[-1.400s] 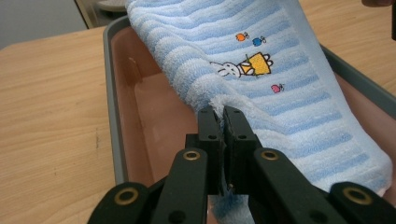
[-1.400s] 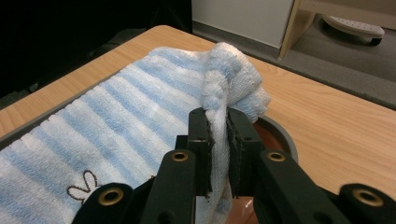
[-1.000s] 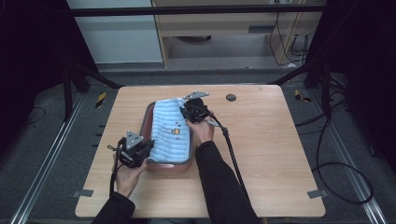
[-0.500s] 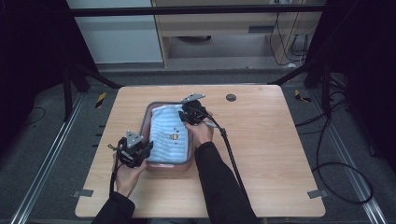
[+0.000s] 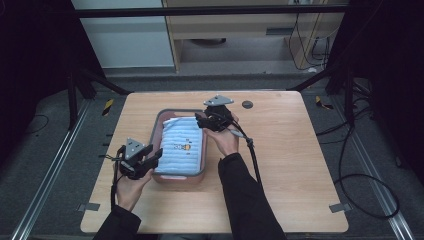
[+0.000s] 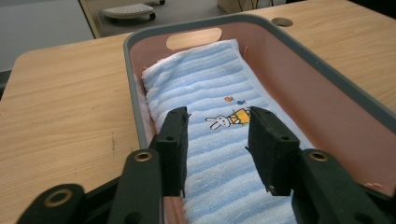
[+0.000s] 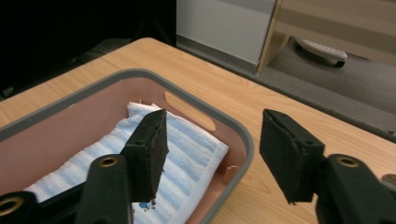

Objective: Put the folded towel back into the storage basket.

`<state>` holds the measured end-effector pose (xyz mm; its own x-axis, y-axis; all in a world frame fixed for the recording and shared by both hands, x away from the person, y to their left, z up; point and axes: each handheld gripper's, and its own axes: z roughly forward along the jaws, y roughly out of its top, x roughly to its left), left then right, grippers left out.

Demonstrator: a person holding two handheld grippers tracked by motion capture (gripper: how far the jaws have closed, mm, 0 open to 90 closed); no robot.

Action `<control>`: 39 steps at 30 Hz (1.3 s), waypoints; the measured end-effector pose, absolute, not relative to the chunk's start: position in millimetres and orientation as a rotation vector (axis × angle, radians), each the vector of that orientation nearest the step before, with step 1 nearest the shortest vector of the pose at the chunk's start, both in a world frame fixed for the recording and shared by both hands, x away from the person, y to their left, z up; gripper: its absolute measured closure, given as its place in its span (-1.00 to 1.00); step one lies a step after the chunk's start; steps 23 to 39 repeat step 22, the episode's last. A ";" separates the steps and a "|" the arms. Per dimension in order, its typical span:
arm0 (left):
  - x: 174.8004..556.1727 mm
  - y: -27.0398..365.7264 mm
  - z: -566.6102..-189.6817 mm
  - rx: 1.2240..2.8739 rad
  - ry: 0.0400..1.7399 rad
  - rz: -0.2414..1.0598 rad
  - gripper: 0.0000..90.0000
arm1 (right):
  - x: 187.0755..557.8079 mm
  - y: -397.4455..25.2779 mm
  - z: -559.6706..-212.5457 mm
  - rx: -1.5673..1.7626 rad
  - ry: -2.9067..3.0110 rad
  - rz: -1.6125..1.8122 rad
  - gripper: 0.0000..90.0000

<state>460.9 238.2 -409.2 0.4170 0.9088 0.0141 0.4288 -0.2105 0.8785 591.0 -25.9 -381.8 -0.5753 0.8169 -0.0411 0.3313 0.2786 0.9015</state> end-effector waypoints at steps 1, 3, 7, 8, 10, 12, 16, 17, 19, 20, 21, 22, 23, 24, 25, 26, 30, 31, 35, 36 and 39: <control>459.0 240.7 -406.8 1.809 1.132 0.679 0.17 | 585.2 -34.1 -377.6 1.030 2.034 1.277 -0.21; 457.8 241.9 -405.8 1.805 1.124 0.677 0.12 | 581.7 -39.0 -375.6 1.034 2.025 1.289 -0.26; 453.9 246.2 -403.1 1.807 1.113 0.671 -0.09 | 567.5 -60.7 -373.0 1.041 2.015 1.298 -0.37; 452.7 247.4 -402.4 1.807 1.110 0.674 -0.14 | 559.9 -73.1 -374.5 1.047 2.015 1.290 -0.41; 450.6 249.5 -401.0 1.808 1.101 0.684 -0.20 | 552.4 -87.1 -377.1 1.059 2.004 1.287 -0.42; 448.9 252.0 -399.7 1.805 1.097 0.685 -0.24 | 545.0 -102.1 -380.9 1.082 1.990 1.276 -0.43; 446.0 257.5 -400.1 1.800 1.089 0.679 -0.31 | 531.4 -133.4 -391.0 1.124 1.980 1.240 -0.47; 445.2 259.0 -400.8 1.802 1.087 0.683 -0.32 | 527.9 -140.9 -393.8 1.134 1.977 1.232 -0.48; 443.6 262.4 -402.4 1.808 1.086 0.684 -0.34 | 524.3 -148.2 -396.5 1.146 1.976 1.223 -0.48; 442.5 264.6 -403.6 1.813 1.086 0.682 -0.34 | 520.8 -155.2 -398.8 1.160 1.970 1.220 -0.48; 441.8 265.9 -404.4 1.817 1.084 0.683 -0.36 | 516.7 -164.0 -401.4 1.174 1.965 1.214 -0.48; 440.6 267.8 -405.1 1.819 1.084 0.684 -0.37 | 514.5 -169.2 -402.9 1.181 1.963 1.214 -0.49; 440.6 267.8 -405.1 1.819 1.084 0.684 -0.37 | 514.5 -169.2 -402.9 1.181 1.963 1.214 -0.49; 440.6 267.8 -405.1 1.819 1.084 0.684 -0.37 | 514.5 -169.2 -402.9 1.181 1.963 1.214 -0.49; 440.6 267.8 -405.1 1.819 1.084 0.684 -0.37 | 514.5 -169.2 -402.9 1.181 1.963 1.214 -0.49; 440.6 267.8 -405.1 1.819 1.084 0.684 -0.37 | 514.5 -169.2 -402.9 1.181 1.963 1.214 -0.49; 440.6 267.8 -405.1 1.819 1.084 0.684 -0.37 | 514.5 -169.2 -402.9 1.181 1.963 1.214 -0.49; 440.6 267.8 -405.1 1.819 1.084 0.684 -0.37 | 514.5 -169.2 -402.9 1.181 1.963 1.214 -0.49; 440.6 267.8 -405.1 1.819 1.084 0.684 -0.37 | 514.5 -169.2 -402.9 1.181 1.963 1.214 -0.49; 440.6 267.8 -405.1 1.819 1.084 0.684 -0.37 | 514.5 -169.2 -402.9 1.181 1.963 1.214 -0.49; 440.6 267.8 -405.1 1.819 1.084 0.684 -0.37 | 514.5 -169.2 -402.9 1.181 1.963 1.214 -0.49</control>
